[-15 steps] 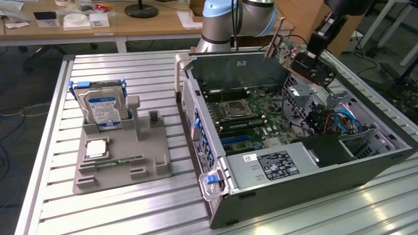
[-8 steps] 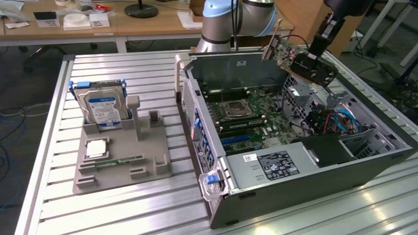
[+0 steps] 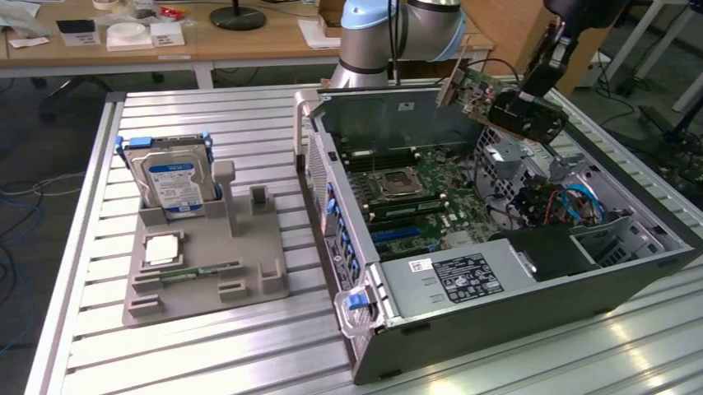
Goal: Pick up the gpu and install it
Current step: 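Insert the gpu into the slot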
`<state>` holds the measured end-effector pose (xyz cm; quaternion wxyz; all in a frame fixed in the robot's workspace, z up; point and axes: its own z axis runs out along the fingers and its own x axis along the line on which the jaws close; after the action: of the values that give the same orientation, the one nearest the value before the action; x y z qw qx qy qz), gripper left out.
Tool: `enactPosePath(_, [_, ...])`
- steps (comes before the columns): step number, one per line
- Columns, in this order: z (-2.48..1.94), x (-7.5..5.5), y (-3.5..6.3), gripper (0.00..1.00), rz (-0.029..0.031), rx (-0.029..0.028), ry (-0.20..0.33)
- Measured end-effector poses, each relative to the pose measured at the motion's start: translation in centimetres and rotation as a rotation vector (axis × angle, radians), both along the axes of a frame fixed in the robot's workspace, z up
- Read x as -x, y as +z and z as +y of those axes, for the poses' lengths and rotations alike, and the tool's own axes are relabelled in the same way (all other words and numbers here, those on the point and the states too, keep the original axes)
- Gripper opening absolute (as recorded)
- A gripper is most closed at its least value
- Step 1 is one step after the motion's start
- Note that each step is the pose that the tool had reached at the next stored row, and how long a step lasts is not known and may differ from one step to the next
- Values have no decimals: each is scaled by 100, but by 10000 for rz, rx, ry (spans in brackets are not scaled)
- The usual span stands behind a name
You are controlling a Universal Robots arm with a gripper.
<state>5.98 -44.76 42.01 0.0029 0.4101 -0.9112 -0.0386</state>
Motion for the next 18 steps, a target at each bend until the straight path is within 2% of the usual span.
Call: enactPosePath(18, [0, 0, -26, 27, 0, 0, 3282])
